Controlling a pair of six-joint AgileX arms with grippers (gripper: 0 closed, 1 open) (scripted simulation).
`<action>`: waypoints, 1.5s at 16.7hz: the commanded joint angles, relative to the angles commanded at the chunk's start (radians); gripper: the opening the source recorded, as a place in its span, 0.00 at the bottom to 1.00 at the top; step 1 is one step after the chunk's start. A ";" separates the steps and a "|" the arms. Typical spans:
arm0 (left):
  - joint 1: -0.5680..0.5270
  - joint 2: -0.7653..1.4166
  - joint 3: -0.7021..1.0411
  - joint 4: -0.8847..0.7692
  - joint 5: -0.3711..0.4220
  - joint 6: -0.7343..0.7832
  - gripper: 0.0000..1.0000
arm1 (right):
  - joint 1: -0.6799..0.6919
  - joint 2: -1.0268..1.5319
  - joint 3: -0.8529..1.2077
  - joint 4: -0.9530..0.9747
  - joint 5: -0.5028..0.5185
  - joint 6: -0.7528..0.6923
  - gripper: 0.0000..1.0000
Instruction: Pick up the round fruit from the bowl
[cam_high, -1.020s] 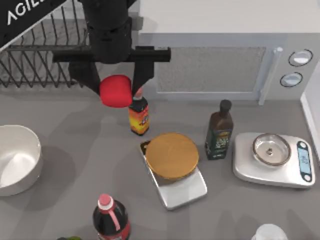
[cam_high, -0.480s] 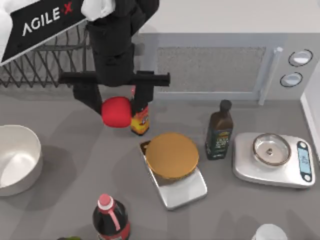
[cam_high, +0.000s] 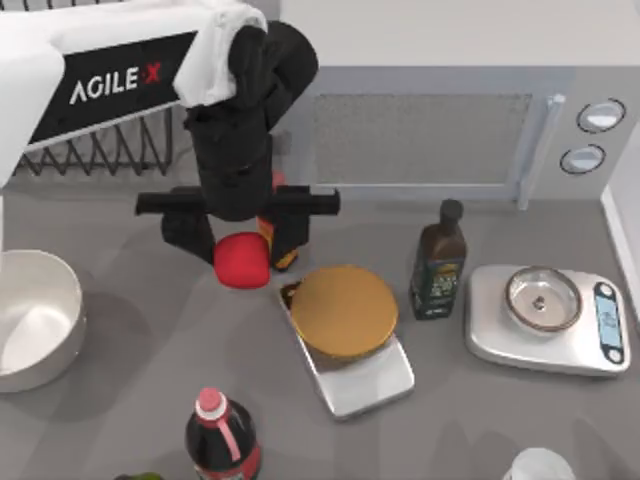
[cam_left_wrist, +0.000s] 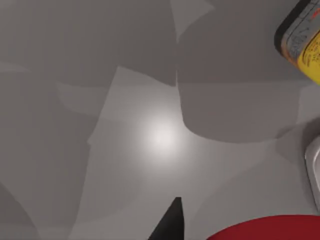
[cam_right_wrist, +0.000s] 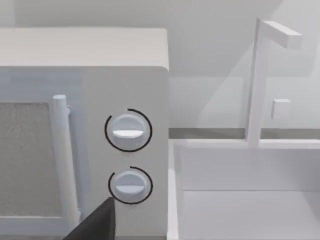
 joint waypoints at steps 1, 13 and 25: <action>0.000 0.000 -0.010 0.021 -0.001 -0.002 0.00 | 0.000 0.000 0.000 0.000 0.000 0.000 1.00; -0.001 0.000 -0.017 0.036 -0.001 -0.004 0.53 | 0.000 0.000 0.000 0.000 0.000 0.000 1.00; -0.001 0.000 -0.017 0.036 -0.001 -0.004 1.00 | 0.000 0.000 0.000 0.000 0.000 0.000 1.00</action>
